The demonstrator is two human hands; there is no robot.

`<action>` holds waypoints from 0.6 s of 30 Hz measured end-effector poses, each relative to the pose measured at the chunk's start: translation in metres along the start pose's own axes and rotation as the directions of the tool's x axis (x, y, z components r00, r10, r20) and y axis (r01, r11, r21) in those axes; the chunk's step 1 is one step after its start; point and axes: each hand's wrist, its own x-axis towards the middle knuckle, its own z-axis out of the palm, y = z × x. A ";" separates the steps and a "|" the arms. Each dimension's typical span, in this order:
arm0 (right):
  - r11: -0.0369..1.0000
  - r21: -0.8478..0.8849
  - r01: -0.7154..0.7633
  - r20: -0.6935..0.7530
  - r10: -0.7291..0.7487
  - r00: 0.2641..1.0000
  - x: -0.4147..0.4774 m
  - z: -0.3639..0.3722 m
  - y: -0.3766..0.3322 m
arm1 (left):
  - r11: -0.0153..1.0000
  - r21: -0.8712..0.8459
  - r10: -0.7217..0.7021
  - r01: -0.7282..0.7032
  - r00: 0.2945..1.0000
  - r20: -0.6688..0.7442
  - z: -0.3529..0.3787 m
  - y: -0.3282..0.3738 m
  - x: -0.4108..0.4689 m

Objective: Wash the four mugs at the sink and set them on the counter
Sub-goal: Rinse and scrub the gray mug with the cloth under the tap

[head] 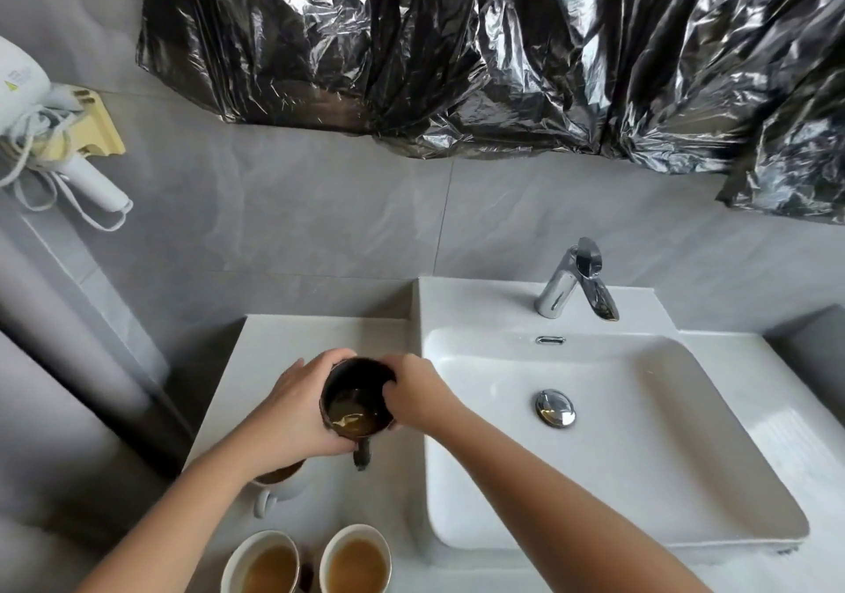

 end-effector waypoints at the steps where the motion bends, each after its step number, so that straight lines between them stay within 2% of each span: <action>1: 0.999 -0.017 0.034 -0.004 -0.034 0.999 -0.006 -0.012 -0.003 | 0.995 -0.102 0.006 -0.007 1.000 -0.012 -0.001 0.007 0.000; 4: 0.991 -0.058 0.117 -0.035 -0.119 0.992 -0.022 -0.044 -0.004 | 0.959 -0.280 0.033 -0.035 0.999 -0.011 0.005 0.028 0.003; 8: 0.993 0.033 0.109 -0.105 -0.105 0.989 -0.041 -0.068 0.021 | 0.939 -0.334 0.064 -0.087 0.995 -0.079 0.025 0.061 0.014; 10: 0.976 0.193 0.097 -0.146 -0.069 0.987 -0.053 -0.077 0.042 | 0.924 -0.368 0.067 -0.104 0.992 -0.112 0.040 0.077 0.020; 12: 0.898 0.436 0.066 -0.163 0.006 0.987 -0.067 -0.087 0.066 | 0.891 -0.441 0.055 -0.110 0.989 -0.136 0.055 0.091 0.026; 14: 0.809 0.587 0.025 -0.144 0.075 0.987 -0.085 -0.096 0.091 | 0.859 -0.501 0.027 -0.101 0.988 -0.153 0.073 0.106 0.035; 16: 0.808 0.590 -0.004 -0.111 0.086 0.990 -0.100 -0.104 0.116 | 0.830 -0.550 -0.007 -0.092 0.985 -0.175 0.092 0.121 0.043; 18: 0.864 0.503 0.026 -0.098 0.027 0.995 -0.108 -0.111 0.141 | 0.814 -0.576 -0.044 -0.079 0.980 -0.197 0.112 0.139 0.052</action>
